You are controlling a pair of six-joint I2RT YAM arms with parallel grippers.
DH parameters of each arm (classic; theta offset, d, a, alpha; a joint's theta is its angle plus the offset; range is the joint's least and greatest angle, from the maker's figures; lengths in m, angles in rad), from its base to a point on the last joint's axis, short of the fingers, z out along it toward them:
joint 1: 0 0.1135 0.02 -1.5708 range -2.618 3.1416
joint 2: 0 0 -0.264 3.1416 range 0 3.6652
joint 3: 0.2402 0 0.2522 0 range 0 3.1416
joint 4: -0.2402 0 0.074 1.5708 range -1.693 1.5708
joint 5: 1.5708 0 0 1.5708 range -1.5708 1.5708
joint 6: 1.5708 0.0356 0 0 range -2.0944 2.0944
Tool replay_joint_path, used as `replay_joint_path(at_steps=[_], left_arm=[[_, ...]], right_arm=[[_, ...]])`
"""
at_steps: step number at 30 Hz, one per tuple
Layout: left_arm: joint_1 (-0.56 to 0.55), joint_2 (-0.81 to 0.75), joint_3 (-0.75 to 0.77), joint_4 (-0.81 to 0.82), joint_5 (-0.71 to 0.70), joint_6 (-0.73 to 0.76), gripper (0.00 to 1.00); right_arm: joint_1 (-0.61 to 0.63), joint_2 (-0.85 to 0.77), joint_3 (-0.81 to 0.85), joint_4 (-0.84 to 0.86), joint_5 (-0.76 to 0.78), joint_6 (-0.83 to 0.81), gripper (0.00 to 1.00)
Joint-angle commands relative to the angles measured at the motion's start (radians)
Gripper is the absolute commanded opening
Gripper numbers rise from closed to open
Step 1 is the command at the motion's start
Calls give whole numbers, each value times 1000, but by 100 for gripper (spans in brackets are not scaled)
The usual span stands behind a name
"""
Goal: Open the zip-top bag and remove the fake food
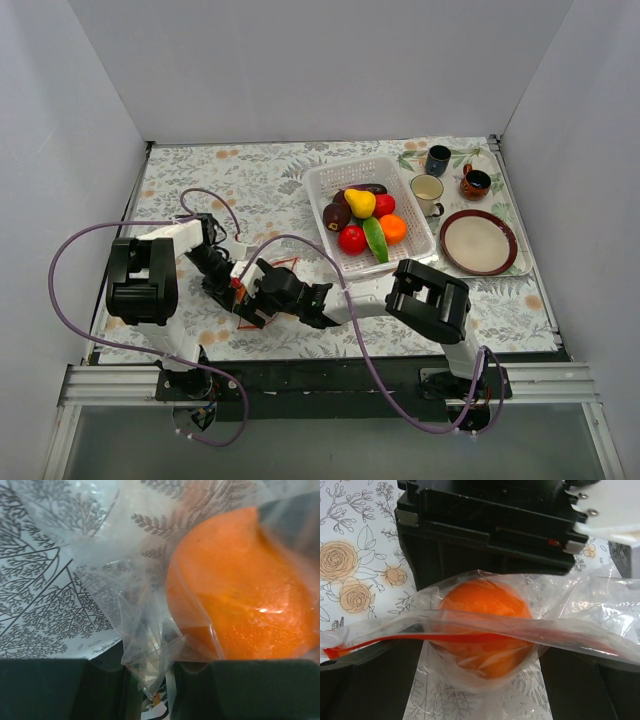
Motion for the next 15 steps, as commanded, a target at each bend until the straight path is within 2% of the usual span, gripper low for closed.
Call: replay_joint_path(at_steps=[1, 5, 8, 9, 11, 12, 14, 15], left_arm=[[-39, 29, -27, 49, 15, 16, 18], [-53, 33, -31, 47, 15, 20, 18], [-53, 35, -42, 68, -8, 20, 18], [-51, 37, -48, 75, -24, 17, 18], [-53, 44, -53, 91, -39, 5, 18], [-53, 49, -53, 96, -44, -3, 18], [-51, 52, -53, 105, -57, -15, 17], [-52, 53, -53, 110, -64, -20, 17]], right_arm=[[12, 58, 73, 14, -14, -28, 99], [12, 69, 54, 6, -25, -29, 98], [12, 38, 1, 15, -42, -9, 86], [12, 25, -15, 20, -46, -5, 75], [10, -20, -58, 8, -45, 20, 62], [10, -38, -72, -6, -42, 29, 48], [12, -103, -131, -34, -59, 43, 42], [12, -129, -156, -35, -71, 46, 43]])
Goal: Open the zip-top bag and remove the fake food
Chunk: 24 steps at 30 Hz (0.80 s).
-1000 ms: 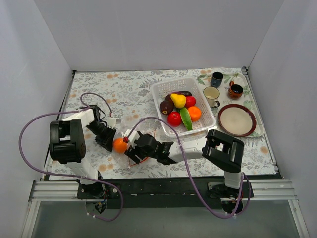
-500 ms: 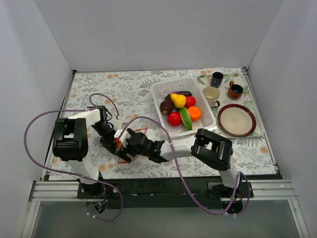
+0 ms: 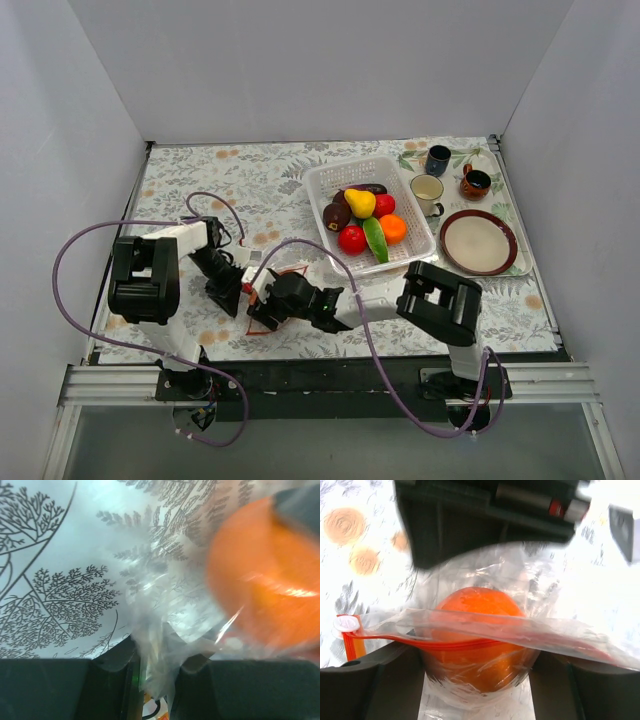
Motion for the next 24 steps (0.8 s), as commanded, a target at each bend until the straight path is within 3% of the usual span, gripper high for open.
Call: replay_joint_path(at_steps=[1, 6, 9, 10, 11, 12, 14, 18, 24], left_arm=[[-14, 45, -34, 129, -69, -2, 17], [-14, 49, -22, 125, -66, -14, 15], [-7, 29, 39, 68, -9, -13, 16], [-1, 17, 69, 12, 20, -10, 21], [0, 14, 120, -18, 72, -8, 36], [0, 8, 150, -47, 98, -1, 98], [0, -3, 199, -109, 136, 7, 98], [0, -14, 251, -199, 236, 45, 98], [-1, 28, 184, -141, 212, 41, 98]], right_arm=[[10, -150, -107, -55, -61, 42, 47], [10, -228, -211, -66, -69, 55, 81], [10, -215, -202, -69, -75, 64, 86], [10, -196, -196, -69, -81, 64, 87], [10, -184, -184, -69, -96, 64, 88], [10, -172, -159, -69, -103, 64, 93], [10, -135, -135, -71, -110, 64, 98], [10, -104, -99, -69, -113, 64, 99], [10, -118, -104, -11, -103, 64, 99]])
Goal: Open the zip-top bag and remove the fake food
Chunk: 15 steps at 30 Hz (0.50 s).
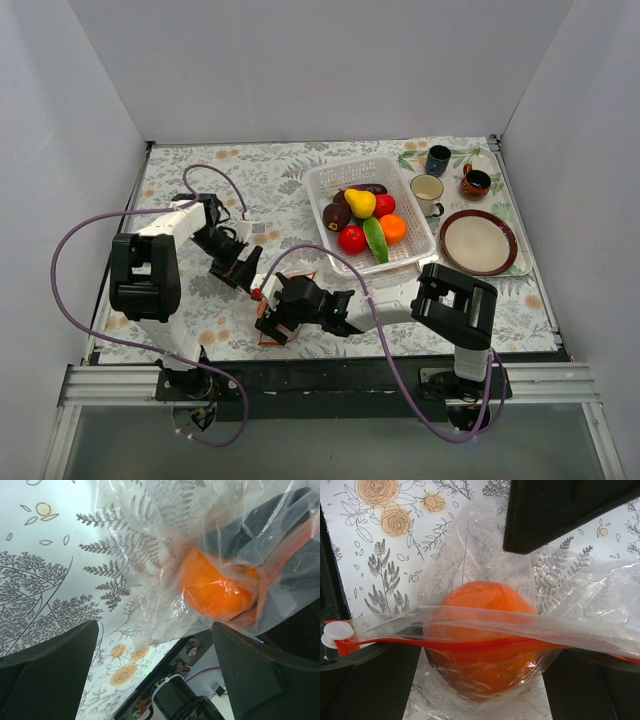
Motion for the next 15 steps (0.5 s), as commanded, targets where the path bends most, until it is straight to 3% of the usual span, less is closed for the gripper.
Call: replay_joint_path(at_steps=[1, 8, 11, 12, 15], left_arm=[[1, 10, -63, 47, -2, 20, 98], [1, -20, -159, 129, -74, 25, 96], [1, 1, -134, 115, -47, 25, 69], [1, 7, -126, 107, -42, 22, 37], [1, 27, -100, 89, -36, 11, 22]], right_arm=[[5, -7, 15, 67, -4, 13, 99], [5, -32, -25, 107, 36, 13, 99], [5, -23, -19, 106, 38, 36, 98], [5, -21, -13, 101, 36, 36, 99], [5, -29, -24, 101, 41, 38, 99]])
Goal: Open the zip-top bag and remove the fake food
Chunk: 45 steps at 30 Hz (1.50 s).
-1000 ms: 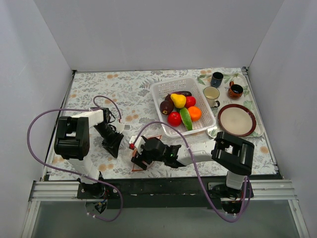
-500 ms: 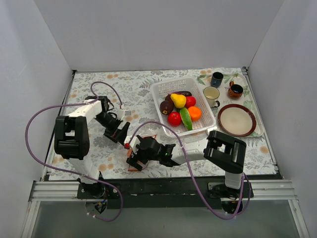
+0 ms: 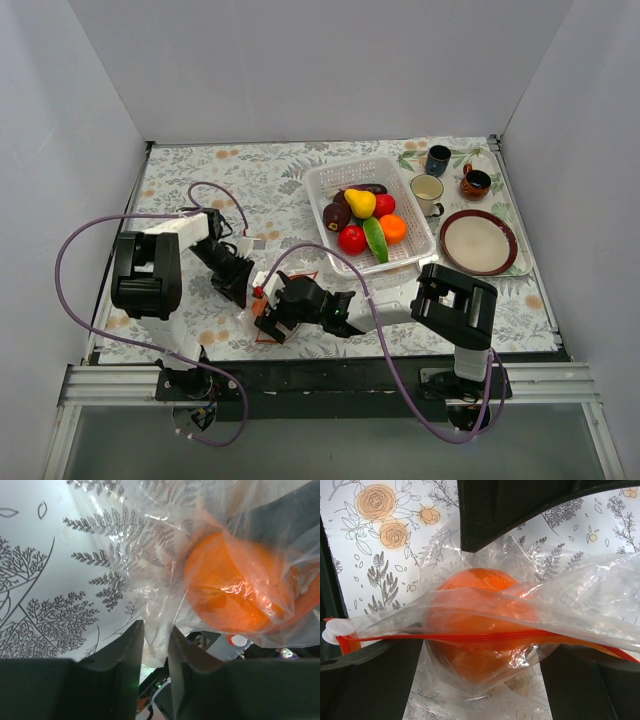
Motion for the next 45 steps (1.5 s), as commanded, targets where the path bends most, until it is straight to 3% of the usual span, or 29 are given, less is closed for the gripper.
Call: replay_joint_path(at_steps=[1, 3, 5, 15, 25, 34, 45], left_arm=[[1, 15, 41, 27, 2, 1, 15], [1, 21, 46, 27, -6, 1, 11], [1, 28, 41, 33, -18, 1, 0], [1, 25, -43, 158, -190, -16, 0], [1, 50, -63, 202, -262, -12, 0], [1, 73, -65, 224, -311, -16, 0], [-31, 82, -11, 164, -242, -55, 0]], right_arm=[[4, -33, -12, 42, 18, 19, 99], [4, -50, -27, 45, 27, 19, 98], [4, -61, -56, 51, 32, 17, 98], [4, -123, -154, 61, 53, 5, 98], [1, -208, -190, 53, 110, -70, 98], [-18, -190, -164, 28, 158, -126, 79], [-10, -47, -15, 39, 58, -110, 93]])
